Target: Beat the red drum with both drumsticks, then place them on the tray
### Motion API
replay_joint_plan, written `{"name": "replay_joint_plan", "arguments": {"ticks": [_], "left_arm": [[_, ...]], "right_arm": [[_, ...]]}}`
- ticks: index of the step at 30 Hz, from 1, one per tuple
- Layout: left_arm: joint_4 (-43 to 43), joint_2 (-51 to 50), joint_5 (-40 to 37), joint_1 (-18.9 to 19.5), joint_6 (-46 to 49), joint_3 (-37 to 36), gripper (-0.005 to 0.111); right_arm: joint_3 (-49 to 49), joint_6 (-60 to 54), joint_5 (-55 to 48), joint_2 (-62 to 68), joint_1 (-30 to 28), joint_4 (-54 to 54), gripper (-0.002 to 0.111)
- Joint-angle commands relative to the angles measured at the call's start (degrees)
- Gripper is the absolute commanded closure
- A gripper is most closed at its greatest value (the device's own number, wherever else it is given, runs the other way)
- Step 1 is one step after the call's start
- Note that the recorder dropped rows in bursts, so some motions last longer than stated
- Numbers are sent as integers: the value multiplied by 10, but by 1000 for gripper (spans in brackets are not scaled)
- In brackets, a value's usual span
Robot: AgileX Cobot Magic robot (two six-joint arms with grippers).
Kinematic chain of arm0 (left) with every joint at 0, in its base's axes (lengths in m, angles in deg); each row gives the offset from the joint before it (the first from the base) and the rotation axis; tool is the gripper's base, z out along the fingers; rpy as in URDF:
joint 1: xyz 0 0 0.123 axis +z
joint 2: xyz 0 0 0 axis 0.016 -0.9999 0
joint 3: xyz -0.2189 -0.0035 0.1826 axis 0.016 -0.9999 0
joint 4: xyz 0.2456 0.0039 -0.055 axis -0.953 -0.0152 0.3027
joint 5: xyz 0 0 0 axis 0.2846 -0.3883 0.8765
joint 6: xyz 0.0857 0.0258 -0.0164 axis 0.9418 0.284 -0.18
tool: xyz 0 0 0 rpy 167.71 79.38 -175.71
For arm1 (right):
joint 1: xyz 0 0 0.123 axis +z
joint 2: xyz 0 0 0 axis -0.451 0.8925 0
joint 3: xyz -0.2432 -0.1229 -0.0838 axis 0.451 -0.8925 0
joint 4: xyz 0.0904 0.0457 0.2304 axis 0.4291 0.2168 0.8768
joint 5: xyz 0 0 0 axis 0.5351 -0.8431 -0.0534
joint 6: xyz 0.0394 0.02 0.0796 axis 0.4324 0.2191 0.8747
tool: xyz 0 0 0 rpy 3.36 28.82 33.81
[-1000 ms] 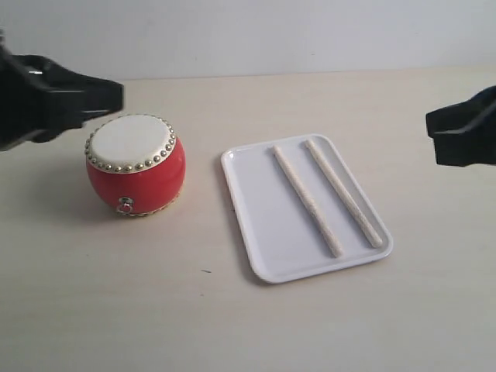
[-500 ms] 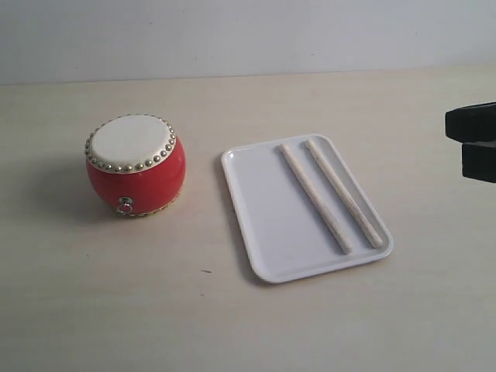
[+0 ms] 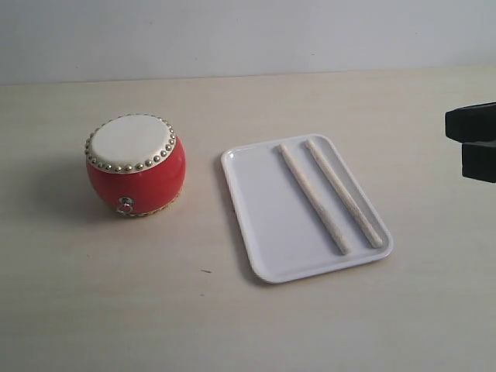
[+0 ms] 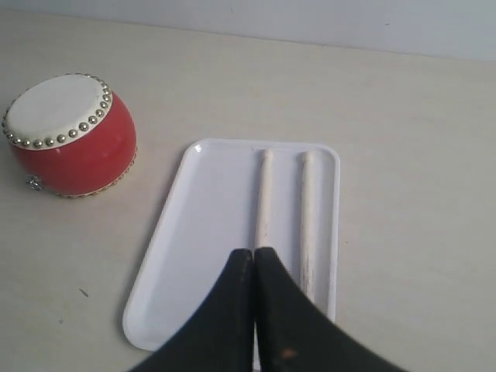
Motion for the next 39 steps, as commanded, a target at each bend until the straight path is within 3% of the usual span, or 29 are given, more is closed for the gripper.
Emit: {"name": "replay_joint_plan", "arguments": {"ticks": [1,7,8,12,15,22,26,28,30,33,34,35,39], "left_arm": [[-42,19,-3,32,39,-46,107],[-42,103,-2,176,39,-166,107],[-42,143,13,221,39,-200,107],[-42,262,25,322,48,-278,107],[-42,306,32,370,48,-319,107],[-41,306,34,378,48,-322,107],[37,306,60,378,48,-322,107],[37,306,69,378,13,-322,107],[-85,306,70,379,-127,-322,107],[-410,306,70,379,-503,-322,107],[-492,306,70,379,-580,-322,107],[-525,306,70,379,-603,-322,107],[-523,306,70,379,-562,-322,107]], "right_arm": [[-2,-4,8,-4,-2,0,108],[-2,-4,9,-4,-2,0,108],[-2,-4,9,-4,-2,0,108],[-2,-4,9,-4,-2,0,108],[-2,-5,9,-4,-2,0,108],[-2,-4,8,-4,-2,0,108],[-2,-4,18,-4,-2,0,108],[-2,-4,18,-4,-2,0,108],[-2,-4,18,-4,-2,0,108],[-2,-4,18,-4,-2,0,108],[-2,-4,18,-4,-2,0,108],[-2,-4,18,-4,-2,0,108],[-2,-4,18,-4,-2,0,108]]}}
